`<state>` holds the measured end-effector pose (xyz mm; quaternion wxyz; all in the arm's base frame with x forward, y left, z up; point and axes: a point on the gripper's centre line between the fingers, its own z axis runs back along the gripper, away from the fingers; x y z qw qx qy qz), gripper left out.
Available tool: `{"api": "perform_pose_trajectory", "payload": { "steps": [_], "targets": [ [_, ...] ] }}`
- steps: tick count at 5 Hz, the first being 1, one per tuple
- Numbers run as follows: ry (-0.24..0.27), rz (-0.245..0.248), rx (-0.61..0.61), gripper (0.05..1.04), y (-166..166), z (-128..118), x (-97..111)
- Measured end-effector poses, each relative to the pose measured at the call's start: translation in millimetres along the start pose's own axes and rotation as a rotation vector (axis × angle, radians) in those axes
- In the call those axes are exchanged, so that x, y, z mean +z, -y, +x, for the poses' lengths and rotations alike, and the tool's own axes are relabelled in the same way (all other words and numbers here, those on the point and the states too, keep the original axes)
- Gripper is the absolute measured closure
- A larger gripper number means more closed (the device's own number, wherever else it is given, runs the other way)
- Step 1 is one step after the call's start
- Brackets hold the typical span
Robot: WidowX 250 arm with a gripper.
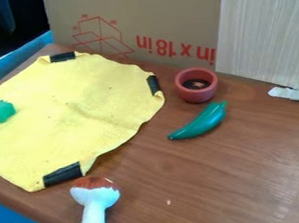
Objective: Fold cloth from the top right to the bottom left
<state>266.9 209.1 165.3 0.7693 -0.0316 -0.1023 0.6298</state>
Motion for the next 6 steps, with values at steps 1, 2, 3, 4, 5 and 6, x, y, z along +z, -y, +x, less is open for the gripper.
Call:
{"api": "perform_pose_trajectory", "payload": {
  "steps": [1,2,3,4,5,6],
  "targets": [
    [-0.020,0.027,0.000,0.083,-1.2,-2.6,-11.9],
    [0.015,0.030,-0.057,0.083,23.8,-25.1,-21.2],
    [0.018,0.068,-0.089,0.083,44.0,-41.5,-33.4],
    [0.089,0.113,-0.090,0.083,65.8,-59.0,-56.5],
    [0.175,0.164,-0.122,0.083,88.9,-83.2,-86.6],
    [0.186,0.200,-0.210,0.083,106.0,-103.2,-114.8]
  ]
}}
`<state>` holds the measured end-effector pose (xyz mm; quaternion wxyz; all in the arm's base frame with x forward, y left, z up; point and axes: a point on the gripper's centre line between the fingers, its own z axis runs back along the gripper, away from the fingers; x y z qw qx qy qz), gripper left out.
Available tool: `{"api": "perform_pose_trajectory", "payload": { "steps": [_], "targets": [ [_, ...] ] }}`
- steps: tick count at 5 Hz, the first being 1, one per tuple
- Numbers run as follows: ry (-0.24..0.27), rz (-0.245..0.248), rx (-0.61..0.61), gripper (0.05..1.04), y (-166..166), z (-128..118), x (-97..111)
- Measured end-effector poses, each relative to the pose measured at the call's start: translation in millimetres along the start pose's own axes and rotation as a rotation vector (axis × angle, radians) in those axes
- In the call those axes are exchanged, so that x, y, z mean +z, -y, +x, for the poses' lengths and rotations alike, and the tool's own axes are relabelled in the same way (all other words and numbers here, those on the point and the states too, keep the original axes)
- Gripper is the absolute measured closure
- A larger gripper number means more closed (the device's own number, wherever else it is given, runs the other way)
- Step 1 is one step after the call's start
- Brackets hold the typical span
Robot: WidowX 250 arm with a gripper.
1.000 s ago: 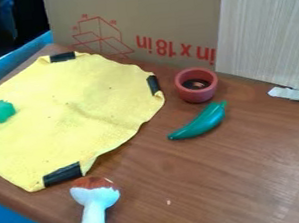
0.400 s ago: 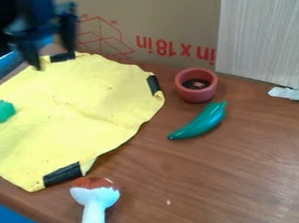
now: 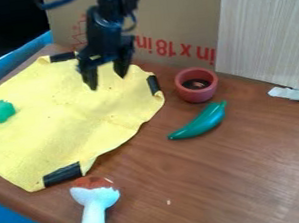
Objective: Fold cloth from the top right to the bottom left
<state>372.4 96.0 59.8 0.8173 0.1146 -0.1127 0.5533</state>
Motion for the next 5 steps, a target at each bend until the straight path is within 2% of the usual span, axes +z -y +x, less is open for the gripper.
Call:
{"api": "perform_pose_trajectory", "payload": {
  "steps": [1,2,3,5],
  "targets": [
    [-0.046,-0.031,-0.073,0.083,15.4,-6.0,-1.3],
    [-0.109,-0.086,-0.106,0.083,28.2,-7.4,13.4],
    [-0.143,-0.109,-0.105,0.083,31.4,-5.2,20.2],
    [-0.156,-0.081,-0.117,0.083,50.0,-14.4,-6.1]
  ]
}}
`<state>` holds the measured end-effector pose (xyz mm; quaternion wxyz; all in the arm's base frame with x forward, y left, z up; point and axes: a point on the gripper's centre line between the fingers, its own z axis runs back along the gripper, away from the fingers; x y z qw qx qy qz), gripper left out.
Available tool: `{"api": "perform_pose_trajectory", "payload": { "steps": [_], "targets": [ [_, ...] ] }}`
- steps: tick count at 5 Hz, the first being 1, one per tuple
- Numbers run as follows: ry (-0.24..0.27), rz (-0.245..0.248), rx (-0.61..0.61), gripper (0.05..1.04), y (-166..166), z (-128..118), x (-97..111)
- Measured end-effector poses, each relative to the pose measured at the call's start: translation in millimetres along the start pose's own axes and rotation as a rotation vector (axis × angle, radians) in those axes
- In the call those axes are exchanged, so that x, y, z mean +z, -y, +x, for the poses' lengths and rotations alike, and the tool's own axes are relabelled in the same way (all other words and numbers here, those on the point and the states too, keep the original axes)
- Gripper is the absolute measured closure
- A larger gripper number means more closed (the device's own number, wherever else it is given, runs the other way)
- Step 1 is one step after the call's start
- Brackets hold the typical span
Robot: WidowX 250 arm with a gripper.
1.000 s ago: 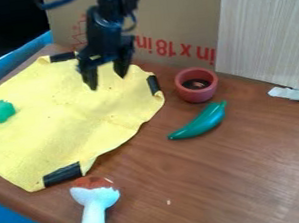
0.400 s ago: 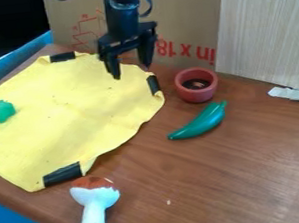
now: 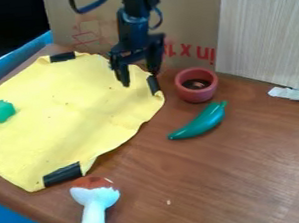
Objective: Fold cloth from the top right to the bottom left
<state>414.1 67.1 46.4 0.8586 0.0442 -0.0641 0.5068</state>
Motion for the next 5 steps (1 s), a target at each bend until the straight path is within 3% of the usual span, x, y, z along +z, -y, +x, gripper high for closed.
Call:
{"api": "perform_pose_trajectory", "payload": {
  "steps": [2,3,5],
  "targets": [
    [0.000,0.015,0.014,0.083,15.0,-3.2,-12.7],
    [-0.005,-0.005,0.033,0.129,20.6,-2.5,-7.8],
    [-0.001,0.013,0.049,0.708,21.4,-2.0,-28.4]
  ]
}}
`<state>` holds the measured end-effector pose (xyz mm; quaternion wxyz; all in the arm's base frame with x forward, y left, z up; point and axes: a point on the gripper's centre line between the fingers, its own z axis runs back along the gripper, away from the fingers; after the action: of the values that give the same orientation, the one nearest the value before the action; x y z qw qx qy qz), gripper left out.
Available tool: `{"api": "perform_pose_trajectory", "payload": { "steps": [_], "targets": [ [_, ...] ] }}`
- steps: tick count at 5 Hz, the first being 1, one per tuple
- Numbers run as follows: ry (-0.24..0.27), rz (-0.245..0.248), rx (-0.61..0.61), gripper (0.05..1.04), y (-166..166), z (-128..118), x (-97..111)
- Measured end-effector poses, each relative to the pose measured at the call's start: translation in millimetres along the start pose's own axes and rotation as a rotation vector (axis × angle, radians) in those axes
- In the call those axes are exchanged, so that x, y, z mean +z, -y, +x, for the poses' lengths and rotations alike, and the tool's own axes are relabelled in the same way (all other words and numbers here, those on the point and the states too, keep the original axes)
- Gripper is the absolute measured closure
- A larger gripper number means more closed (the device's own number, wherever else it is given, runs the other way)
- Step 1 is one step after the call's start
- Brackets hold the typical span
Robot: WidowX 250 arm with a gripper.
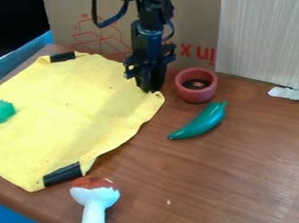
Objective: Fold cloth from the top right to the bottom left
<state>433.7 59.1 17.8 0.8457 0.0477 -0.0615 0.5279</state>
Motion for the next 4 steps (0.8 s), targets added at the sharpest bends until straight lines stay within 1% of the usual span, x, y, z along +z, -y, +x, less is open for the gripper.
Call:
{"api": "perform_pose_trajectory", "payload": {
  "steps": [1,2,3,4],
  "targets": [
    [0.004,-0.008,0.011,0.912,0.6,1.8,-0.2],
    [-0.025,-0.021,0.016,1.006,-2.5,0.8,-0.4],
    [-0.084,-0.038,0.024,1.018,-15.1,5.4,17.9],
    [-0.134,-0.085,0.056,1.019,-33.5,23.4,44.4]
  ]
}}
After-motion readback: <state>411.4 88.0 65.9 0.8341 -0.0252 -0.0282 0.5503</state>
